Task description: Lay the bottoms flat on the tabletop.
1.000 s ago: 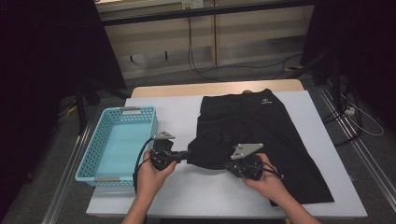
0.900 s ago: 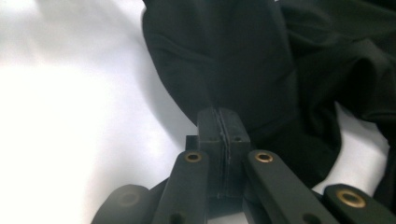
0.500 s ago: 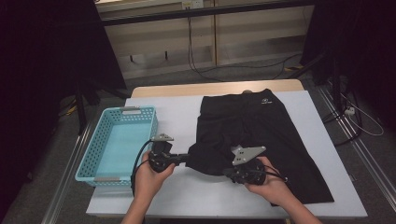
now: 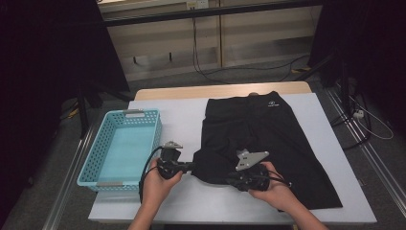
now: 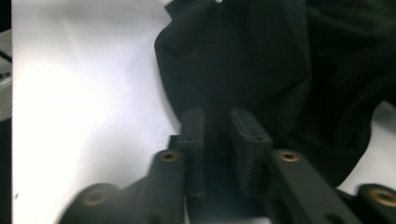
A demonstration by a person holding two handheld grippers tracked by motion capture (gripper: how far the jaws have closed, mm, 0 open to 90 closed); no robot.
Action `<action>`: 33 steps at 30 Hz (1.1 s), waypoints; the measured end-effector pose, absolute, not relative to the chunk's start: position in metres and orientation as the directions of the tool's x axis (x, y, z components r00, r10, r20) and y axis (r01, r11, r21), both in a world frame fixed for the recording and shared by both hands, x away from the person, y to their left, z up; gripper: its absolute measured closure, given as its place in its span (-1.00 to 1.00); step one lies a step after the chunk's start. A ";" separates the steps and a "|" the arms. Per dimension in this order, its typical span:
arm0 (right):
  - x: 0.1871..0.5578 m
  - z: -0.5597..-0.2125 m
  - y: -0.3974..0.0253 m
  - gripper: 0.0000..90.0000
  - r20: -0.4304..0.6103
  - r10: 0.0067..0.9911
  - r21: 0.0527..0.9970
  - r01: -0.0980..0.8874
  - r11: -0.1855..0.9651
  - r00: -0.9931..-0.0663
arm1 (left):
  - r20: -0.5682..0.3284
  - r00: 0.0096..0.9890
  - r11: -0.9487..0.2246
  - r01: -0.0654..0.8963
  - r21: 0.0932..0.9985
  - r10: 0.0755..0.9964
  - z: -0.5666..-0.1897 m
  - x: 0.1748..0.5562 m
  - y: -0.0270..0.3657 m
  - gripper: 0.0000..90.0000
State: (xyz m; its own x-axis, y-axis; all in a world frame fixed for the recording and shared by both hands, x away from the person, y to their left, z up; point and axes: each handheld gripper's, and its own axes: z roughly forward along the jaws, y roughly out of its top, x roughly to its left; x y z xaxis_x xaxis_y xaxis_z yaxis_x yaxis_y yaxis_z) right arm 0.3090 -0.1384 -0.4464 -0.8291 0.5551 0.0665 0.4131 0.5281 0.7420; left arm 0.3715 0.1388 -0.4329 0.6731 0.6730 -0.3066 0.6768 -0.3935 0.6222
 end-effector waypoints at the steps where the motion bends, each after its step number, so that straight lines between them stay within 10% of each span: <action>1: 0.310 -0.446 -0.137 0.52 0.061 0.559 0.750 0.408 0.521 -0.827 | -0.307 0.674 -0.395 0.677 0.621 0.672 -0.433 0.372 0.139 0.99; 18: 0.316 -0.456 -0.087 0.04 0.033 0.534 0.750 0.374 0.546 -0.845 | -0.254 0.684 -0.406 0.645 0.647 0.683 -0.432 0.372 0.138 0.67; 24: 0.321 -0.460 -0.086 0.36 0.022 0.550 0.737 0.385 0.556 -0.835 | -0.203 0.669 -0.361 0.601 0.713 0.715 -0.424 0.372 0.145 0.01; 33: 0.322 -0.461 -0.086 0.96 0.036 0.552 0.746 0.391 0.540 -0.833 | -0.195 0.658 -0.329 0.584 0.742 0.728 -0.421 0.375 0.148 -0.25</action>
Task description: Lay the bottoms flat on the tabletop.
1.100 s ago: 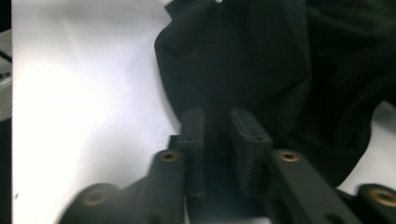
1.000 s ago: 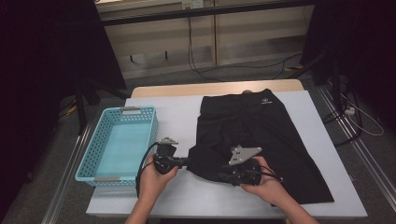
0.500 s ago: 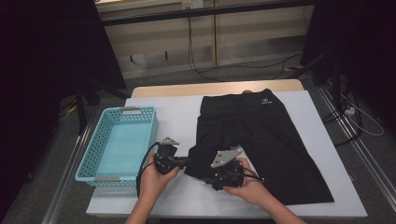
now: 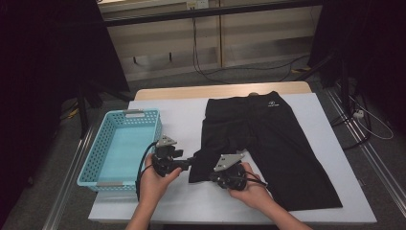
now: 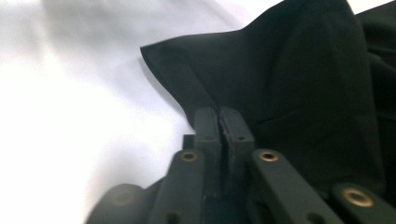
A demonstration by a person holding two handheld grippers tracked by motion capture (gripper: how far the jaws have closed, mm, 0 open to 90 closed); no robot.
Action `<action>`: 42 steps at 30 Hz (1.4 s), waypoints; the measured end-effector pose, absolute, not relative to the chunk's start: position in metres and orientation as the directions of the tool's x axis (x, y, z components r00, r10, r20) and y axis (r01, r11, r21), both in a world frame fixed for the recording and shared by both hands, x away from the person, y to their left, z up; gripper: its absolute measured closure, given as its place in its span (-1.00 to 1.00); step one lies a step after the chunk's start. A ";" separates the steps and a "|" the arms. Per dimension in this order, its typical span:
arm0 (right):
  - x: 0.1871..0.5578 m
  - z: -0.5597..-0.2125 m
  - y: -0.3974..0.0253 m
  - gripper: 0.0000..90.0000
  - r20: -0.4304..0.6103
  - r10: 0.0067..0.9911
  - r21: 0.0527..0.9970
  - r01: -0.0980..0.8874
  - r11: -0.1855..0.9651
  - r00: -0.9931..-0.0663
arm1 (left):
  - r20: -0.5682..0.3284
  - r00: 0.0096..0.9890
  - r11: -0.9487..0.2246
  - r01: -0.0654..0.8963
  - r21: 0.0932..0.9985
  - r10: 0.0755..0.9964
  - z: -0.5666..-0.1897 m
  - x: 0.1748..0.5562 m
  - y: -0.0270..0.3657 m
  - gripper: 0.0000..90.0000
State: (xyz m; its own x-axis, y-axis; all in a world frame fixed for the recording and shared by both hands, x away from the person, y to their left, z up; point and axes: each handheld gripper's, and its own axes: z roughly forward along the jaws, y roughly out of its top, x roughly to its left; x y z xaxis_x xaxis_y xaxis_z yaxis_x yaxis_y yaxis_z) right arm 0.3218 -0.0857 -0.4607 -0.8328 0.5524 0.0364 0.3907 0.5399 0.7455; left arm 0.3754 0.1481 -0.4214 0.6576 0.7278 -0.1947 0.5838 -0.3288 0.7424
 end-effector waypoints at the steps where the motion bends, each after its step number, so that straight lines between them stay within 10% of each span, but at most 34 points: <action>1: 0.322 -0.460 -0.087 0.97 0.040 0.549 0.743 0.392 0.542 -0.835 | -0.177 0.664 -0.339 0.571 0.748 0.727 -0.421 0.376 0.149 -0.29; 16: 0.297 -0.451 -0.100 0.95 0.136 0.431 0.709 0.391 0.587 -0.892 | -0.192 0.656 -0.317 0.574 0.755 0.730 -0.418 0.377 0.151 -0.35; 27: 0.295 -0.453 -0.073 0.21 0.054 0.433 0.730 0.332 0.598 -0.900 | -0.198 0.647 -0.306 0.580 0.755 0.737 -0.420 0.379 0.153 -0.41; 34: 0.300 -0.456 -0.069 0.92 0.021 0.440 0.723 0.318 0.614 -0.898 | -0.221 0.645 -0.301 0.596 0.744 0.732 -0.426 0.380 0.151 -0.39; 42: 0.290 -0.453 -0.079 0.97 0.074 0.381 0.707 0.318 0.631 -0.922 | -0.222 0.642 -0.307 0.605 0.735 0.734 -0.431 0.382 0.147 -0.38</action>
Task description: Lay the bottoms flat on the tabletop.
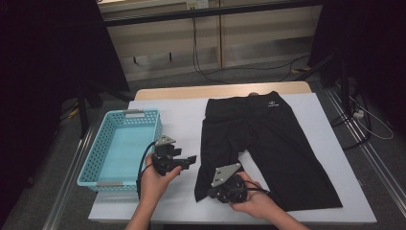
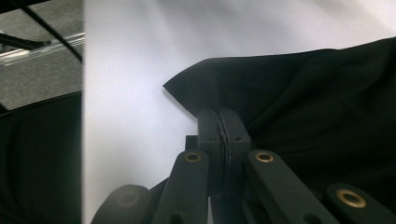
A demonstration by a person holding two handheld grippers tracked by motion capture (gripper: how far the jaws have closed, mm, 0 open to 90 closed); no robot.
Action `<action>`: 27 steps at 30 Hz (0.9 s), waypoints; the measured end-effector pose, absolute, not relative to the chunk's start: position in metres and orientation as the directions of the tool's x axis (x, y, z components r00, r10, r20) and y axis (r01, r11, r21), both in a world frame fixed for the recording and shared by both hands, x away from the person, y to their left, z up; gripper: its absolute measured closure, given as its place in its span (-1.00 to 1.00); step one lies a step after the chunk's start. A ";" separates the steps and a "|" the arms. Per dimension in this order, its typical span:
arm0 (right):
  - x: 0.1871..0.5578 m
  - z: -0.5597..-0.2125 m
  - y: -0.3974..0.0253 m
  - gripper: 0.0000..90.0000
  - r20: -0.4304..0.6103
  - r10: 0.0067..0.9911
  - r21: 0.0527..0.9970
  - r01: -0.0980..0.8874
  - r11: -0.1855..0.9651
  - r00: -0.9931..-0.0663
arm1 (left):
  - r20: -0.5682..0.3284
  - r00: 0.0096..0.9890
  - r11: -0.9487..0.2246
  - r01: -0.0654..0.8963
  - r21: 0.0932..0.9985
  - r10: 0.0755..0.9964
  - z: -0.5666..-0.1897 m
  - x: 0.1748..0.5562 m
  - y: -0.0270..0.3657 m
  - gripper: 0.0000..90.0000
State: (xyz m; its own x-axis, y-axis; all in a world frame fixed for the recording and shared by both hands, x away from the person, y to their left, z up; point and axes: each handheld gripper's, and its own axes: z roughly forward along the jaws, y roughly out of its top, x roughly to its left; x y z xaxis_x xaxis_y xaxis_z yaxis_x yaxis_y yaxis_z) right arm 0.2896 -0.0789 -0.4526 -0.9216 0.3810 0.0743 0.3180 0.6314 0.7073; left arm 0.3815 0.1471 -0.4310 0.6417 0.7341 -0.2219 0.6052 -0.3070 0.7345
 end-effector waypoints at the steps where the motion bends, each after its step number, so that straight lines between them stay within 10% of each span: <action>1: 0.288 -0.452 -0.080 0.97 0.082 0.374 0.707 0.318 0.631 -0.924 | -0.220 0.643 -0.312 0.607 0.731 0.734 -0.433 0.382 0.145 -0.37; 16: 0.286 -0.453 -0.085 0.96 0.089 0.383 0.711 0.328 0.622 -0.919 | -0.218 0.657 -0.335 0.606 0.721 0.722 -0.449 0.392 0.118 -0.07; 27: 0.283 -0.454 -0.085 0.96 0.090 0.390 0.712 0.332 0.618 -0.917 | -0.176 0.656 -0.376 0.609 0.698 0.734 -0.456 0.398 0.105 0.52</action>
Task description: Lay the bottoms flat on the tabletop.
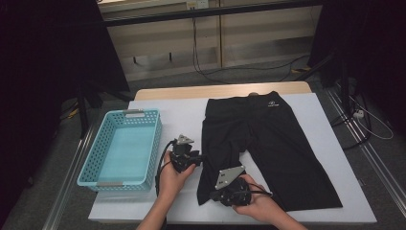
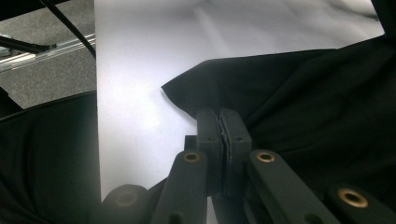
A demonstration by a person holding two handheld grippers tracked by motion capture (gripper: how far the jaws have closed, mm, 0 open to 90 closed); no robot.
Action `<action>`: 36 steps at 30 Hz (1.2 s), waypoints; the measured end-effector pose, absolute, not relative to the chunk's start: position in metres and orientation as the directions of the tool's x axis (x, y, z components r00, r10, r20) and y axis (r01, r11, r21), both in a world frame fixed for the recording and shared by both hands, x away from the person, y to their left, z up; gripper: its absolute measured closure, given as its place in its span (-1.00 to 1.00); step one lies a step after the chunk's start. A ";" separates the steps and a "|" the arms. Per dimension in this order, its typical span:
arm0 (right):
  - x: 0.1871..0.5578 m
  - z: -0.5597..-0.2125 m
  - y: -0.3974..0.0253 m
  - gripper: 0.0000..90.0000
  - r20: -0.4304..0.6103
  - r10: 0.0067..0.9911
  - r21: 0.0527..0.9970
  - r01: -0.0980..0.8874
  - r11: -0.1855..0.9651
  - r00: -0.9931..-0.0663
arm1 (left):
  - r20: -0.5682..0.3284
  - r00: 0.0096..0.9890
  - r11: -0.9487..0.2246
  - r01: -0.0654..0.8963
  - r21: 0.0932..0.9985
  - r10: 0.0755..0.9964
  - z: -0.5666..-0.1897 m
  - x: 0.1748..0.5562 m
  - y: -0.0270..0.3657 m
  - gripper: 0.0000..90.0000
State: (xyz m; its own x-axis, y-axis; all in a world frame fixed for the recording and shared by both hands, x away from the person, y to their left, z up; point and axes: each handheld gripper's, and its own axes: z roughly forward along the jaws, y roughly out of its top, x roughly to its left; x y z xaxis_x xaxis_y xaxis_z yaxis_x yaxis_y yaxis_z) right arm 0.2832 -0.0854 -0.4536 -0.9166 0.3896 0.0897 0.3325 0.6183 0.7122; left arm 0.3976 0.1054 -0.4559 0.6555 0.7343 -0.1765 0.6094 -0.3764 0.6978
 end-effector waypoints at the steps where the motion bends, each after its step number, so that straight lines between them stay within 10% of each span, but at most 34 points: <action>1: 0.283 -0.454 -0.085 0.96 0.090 0.391 0.712 0.333 0.617 -0.916 | -0.174 0.660 -0.381 0.606 0.698 0.731 -0.456 0.398 0.105 0.58; 10: 0.283 -0.454 -0.085 0.96 0.087 0.396 0.714 0.334 0.615 -0.914 | -0.203 0.673 -0.374 0.607 0.701 0.712 -0.458 0.400 0.103 1.00; 32: 0.281 -0.436 -0.088 0.97 0.126 0.388 0.794 0.328 0.513 -0.913 | -0.231 0.641 -0.251 0.569 0.783 0.732 -0.421 0.411 0.135 1.00; 36: 0.285 -0.435 -0.079 0.52 0.108 0.418 0.808 0.324 0.492 -0.902 | -0.226 0.630 -0.239 0.566 0.789 0.743 -0.421 0.412 0.139 1.00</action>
